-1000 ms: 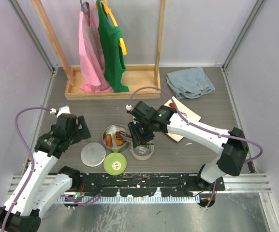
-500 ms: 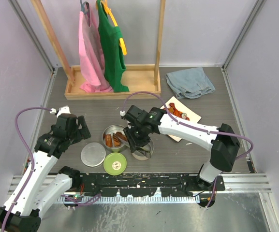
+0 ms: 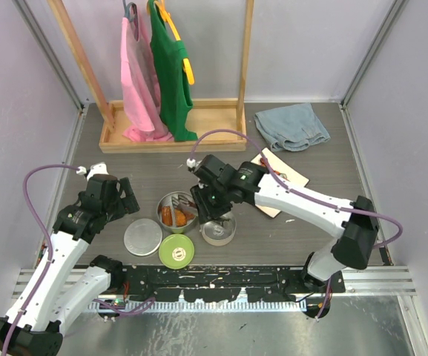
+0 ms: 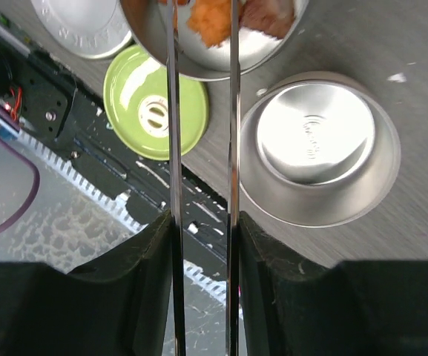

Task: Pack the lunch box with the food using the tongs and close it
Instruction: Pick up the fake food from the plate.

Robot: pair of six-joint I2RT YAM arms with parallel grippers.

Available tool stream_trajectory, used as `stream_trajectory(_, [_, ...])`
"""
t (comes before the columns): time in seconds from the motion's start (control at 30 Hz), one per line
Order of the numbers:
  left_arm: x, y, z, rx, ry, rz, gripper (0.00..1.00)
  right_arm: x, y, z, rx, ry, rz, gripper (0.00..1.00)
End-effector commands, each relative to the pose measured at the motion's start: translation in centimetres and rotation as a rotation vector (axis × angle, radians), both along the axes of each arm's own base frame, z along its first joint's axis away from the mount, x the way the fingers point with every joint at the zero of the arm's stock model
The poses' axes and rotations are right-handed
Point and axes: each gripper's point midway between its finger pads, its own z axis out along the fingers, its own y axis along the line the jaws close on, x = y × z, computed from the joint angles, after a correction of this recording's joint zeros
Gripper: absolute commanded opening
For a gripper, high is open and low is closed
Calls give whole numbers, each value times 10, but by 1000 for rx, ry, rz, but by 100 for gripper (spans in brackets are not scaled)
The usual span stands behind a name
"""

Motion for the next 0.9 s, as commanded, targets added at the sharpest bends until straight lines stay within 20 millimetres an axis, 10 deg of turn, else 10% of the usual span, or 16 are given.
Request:
stream_trajectory(0.0, [8, -1, 12, -17, -55, 15, 98, 34, -28, 50, 24, -183, -155, 42])
stream_trajectory(0.23, [8, -1, 12, -18, -55, 14, 98, 66, -111, 74, 22, -271, -378, 44])
stream_trajectory(0.5, [8, -2, 12, -22, -55, 9, 98, 75, -228, 29, -237, -217, -588, 47])
stream_trajectory(0.87, [8, -2, 13, -22, -58, 9, 98, 88, -248, 5, -368, -184, -559, 49])
